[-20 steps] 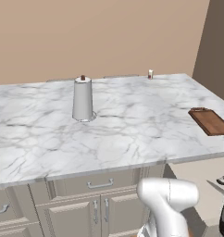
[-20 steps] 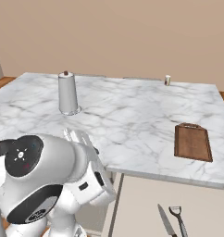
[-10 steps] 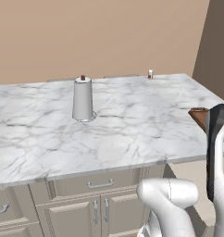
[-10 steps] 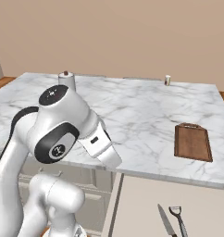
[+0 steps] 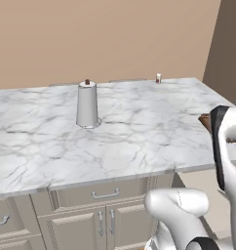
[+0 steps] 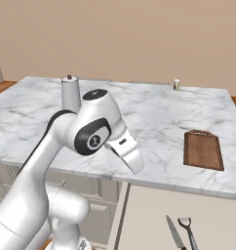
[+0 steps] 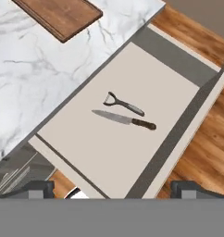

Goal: Open the drawer on the right and place the cutting tools on the cutting board.

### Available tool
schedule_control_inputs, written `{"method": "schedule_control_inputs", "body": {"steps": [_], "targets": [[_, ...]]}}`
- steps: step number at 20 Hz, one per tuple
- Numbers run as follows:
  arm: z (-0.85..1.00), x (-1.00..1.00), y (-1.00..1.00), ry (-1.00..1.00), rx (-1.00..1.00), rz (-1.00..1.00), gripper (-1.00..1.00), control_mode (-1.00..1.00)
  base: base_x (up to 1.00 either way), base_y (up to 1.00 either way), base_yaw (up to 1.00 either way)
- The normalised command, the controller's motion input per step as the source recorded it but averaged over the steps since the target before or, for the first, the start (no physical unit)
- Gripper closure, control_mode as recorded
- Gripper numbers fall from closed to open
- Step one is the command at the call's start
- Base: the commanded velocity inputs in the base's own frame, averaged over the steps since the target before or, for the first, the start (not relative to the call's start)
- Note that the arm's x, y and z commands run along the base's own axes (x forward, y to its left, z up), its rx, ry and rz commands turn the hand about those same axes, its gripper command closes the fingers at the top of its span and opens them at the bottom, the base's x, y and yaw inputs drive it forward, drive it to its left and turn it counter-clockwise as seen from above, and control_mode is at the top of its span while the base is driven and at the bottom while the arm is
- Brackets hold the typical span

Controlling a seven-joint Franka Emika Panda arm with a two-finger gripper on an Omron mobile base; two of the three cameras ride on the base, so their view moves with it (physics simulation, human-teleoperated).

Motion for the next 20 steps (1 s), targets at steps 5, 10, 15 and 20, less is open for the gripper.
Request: {"method": "schedule_control_inputs", "body": {"steps": [5, 10, 15, 20], "targets": [[-0.37, 0.4, -0.3, 0.19, 0.02, 0.01, -1.0, -1.0, 0.0, 0.0, 0.0], [-0.18, 0.26, -0.25, 0.13, 0.0, 0.0, -1.0, -1.0, 0.0, 0.0, 0.0], [-0.25, 0.13, -0.3, 0.08, 0.0, 0.01, -1.0, -1.0, 0.0, 0.0, 0.0], [-0.22, 0.0, -0.11, 0.01, 0.0, 0.0, -1.0, -1.0, 0.0, 0.0, 0.0]]}}
